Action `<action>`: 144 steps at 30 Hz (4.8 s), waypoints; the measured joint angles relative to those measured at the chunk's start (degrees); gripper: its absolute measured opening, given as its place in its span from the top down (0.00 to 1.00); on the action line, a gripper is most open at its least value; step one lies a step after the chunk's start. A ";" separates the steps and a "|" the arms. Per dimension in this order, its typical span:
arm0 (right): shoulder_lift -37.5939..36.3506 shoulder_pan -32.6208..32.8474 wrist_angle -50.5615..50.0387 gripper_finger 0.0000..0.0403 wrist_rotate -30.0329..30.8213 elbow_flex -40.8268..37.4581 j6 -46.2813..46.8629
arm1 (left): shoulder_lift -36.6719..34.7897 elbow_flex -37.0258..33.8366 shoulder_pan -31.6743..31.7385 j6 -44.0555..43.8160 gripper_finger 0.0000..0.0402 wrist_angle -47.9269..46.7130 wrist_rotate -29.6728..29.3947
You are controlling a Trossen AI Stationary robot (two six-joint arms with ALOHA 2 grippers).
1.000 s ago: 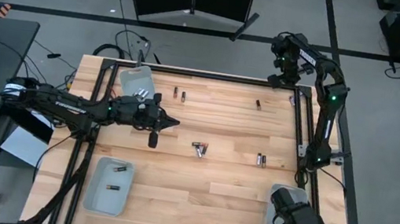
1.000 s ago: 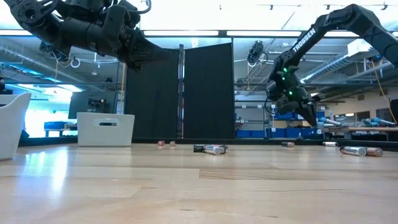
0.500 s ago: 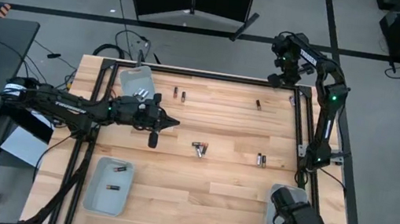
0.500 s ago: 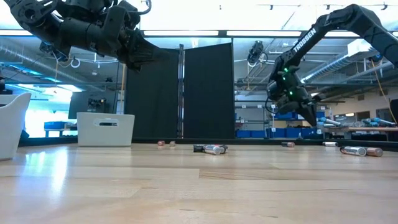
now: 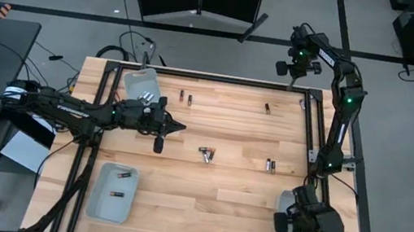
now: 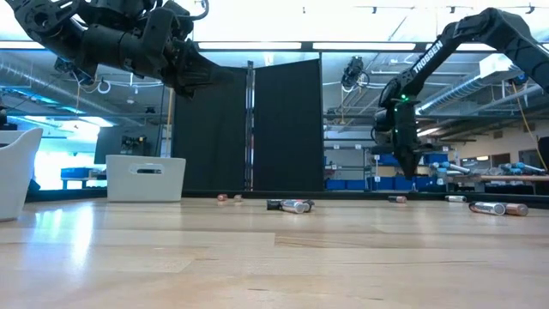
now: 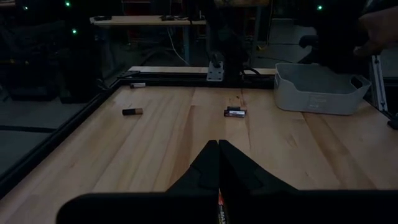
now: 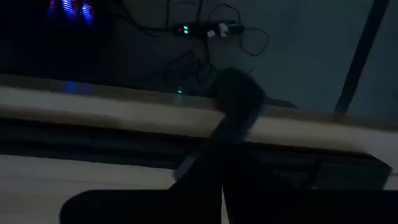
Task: Sort batteries
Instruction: Put the black-brown battery into the bottom left gray bin
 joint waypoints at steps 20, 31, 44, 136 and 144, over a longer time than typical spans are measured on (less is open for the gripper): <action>-0.02 4.72 -14.29 0.98 7.76 0.23 -3.25 | 0.00 0.00 0.00 0.00 0.98 0.04 -0.04; -0.09 9.32 -18.51 0.98 9.60 -0.33 -17.98 | 0.00 0.00 0.02 0.00 0.98 0.11 -0.90; 0.30 10.62 -11.81 0.98 15.92 0.11 -45.56 | 0.00 0.00 0.00 0.00 0.98 -0.07 -0.90; -25.88 35.10 47.66 0.71 14.44 -57.11 19.40 | 0.00 0.00 0.01 -0.46 0.98 -0.46 -1.49; -32.40 41.75 47.92 0.87 10.82 -57.67 14.78 | 0.04 -0.02 0.01 -3.31 0.98 2.48 -0.78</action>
